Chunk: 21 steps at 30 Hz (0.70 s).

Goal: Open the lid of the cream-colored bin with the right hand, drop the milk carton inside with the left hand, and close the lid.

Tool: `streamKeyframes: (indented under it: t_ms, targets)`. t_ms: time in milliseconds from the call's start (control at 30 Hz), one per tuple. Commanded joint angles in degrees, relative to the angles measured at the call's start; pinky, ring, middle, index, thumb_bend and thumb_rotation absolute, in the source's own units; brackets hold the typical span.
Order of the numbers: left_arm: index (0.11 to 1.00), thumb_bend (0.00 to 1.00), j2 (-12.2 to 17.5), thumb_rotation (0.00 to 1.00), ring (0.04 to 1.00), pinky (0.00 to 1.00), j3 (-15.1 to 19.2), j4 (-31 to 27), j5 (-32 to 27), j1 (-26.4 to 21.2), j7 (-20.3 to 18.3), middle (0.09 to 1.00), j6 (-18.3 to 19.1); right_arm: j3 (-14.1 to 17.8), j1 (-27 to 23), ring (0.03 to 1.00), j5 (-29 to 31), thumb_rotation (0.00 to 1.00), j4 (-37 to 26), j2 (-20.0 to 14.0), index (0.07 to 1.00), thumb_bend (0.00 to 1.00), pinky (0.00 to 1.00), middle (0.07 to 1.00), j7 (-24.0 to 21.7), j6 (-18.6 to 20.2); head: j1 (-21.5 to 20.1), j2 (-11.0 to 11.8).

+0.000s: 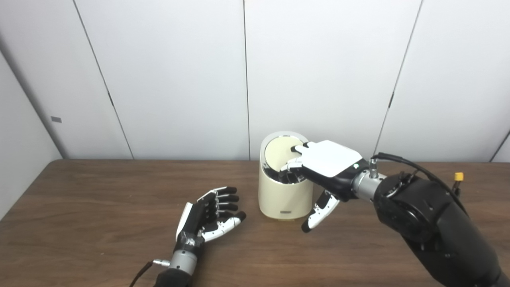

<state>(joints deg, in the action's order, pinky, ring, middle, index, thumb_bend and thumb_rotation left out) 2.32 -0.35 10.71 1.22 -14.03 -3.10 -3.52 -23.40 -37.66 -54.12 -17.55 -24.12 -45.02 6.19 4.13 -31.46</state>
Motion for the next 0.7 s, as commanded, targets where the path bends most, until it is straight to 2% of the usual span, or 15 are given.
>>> streamKeyframes:
  t_ms: [0, 167, 267, 367, 400, 433, 567, 667]
  targets:
    - [0.752, 0.61, 0.23, 0.06, 0.647, 0.61, 0.18, -1.76, -0.58, -1.63, -0.02, 0.689, -1.36, 1.11, 1.15, 0.964, 1.57, 0.41, 1.63, -0.58, 0.8, 0.77, 0.99, 0.807, 1.94, -1.37, 0.05, -0.04]
    - [0.756, 0.62, 0.39, 0.08, 0.654, 0.61, 0.14, -1.54, -0.37, -1.71, -0.02, 0.691, -1.46, 3.81, 1.83, 0.969, 4.44, 0.41, 1.74, 0.22, 0.81, 0.73, 0.97, 0.81, 8.97, -3.23, -0.12, 0.05]
    - [0.759, 0.61, 0.44, 0.05, 0.66, 0.63, 0.17, -1.55, -0.44, -1.74, -0.09, 0.69, -1.38, 5.56, 2.07, 0.971, 5.75, 0.39, 1.9, 1.04, 0.811, 0.72, 0.96, 0.811, 13.69, -4.56, -0.25, 0.05]
    - [0.758, 0.61, 0.49, 0.06, 0.66, 0.64, 0.16, -1.52, -0.58, -1.84, -0.29, 0.693, -1.34, 6.79, 1.86, 0.98, 5.86, 0.39, 2.95, 1.63, 0.836, 0.69, 0.95, 0.873, 17.65, -6.33, -0.34, 0.06]
    - [0.759, 0.61, 0.51, 0.07, 0.66, 0.64, 0.12, -1.58, -0.57, -1.86, -0.35, 0.694, -1.35, 6.96, 1.54, 0.987, 5.45, 0.41, 3.35, 1.71, 0.873, 0.68, 0.93, 0.921, 18.81, -6.93, -0.34, 0.08]
    - [0.76, 0.61, 0.52, 0.07, 0.66, 0.64, 0.09, -1.62, -0.55, -1.87, -0.39, 0.694, -1.34, 7.03, 1.32, 0.991, 5.18, 0.43, 3.64, 1.75, 0.908, 0.67, 0.9, 0.961, 19.64, -7.33, -0.34, 0.08]
    - [0.758, 0.6, 0.54, 0.05, 0.658, 0.63, 0.09, -1.54, -0.73, -2.0, -0.62, 0.696, -1.5, 7.92, -0.05, 1.0, 5.1, 0.46, 4.09, 2.9, 0.955, 0.68, 0.89, 0.997, 19.98, -5.47, -0.34, 0.08]
    - [0.751, 0.6, 0.63, 0.04, 0.659, 0.64, 0.1, -1.5, -0.54, -2.11, -0.54, 0.694, -1.34, 9.34, -0.45, 0.998, 7.13, 0.42, 4.63, 4.26, 0.96, 0.72, 0.85, 1.0, 19.83, -3.87, -0.31, -0.02]
